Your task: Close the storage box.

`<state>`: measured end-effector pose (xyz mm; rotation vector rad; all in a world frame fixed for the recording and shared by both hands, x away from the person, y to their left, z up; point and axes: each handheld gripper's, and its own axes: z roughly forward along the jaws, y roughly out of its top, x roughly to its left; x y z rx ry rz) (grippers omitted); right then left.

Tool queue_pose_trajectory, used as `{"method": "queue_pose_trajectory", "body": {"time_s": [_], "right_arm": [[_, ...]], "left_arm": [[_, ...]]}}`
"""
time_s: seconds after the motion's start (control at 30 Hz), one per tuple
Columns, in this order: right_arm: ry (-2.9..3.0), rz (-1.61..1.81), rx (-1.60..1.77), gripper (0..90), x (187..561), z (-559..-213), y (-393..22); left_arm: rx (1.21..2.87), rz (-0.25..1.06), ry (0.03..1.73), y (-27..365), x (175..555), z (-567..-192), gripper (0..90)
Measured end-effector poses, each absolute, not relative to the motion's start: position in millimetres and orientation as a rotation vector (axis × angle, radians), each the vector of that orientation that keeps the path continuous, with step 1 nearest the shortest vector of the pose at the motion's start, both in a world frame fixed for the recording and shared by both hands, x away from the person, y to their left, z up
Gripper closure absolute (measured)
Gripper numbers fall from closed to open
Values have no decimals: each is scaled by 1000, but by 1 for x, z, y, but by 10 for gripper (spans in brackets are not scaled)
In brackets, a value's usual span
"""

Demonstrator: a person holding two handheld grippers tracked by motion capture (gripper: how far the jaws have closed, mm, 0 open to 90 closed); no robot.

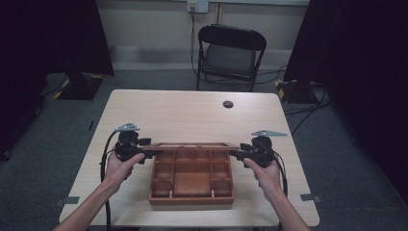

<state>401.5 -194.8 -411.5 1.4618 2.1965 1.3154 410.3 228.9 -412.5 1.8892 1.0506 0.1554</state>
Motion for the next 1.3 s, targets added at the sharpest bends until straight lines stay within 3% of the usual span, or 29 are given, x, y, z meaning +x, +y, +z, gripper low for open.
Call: {"method": "queue_pose_trajectory", "body": {"time_s": [0.37,0.6,1.03,1.3], "right_arm": [[2114,1326,1525,395,406,-409,-216],[2143,1443,1425,387,408,-371,-211],[2285,1610,1174,477,406,-325,-166],[2473,1605,1030,561,398,-319,-128]], "left_arm": [[1900,181,1034,229,403,-409,205],[1904,173,1022,231,402,-411,167],[1889,172,1032,234,401,-412,160],[1936,175,1021,234,397,-413,163]]}}
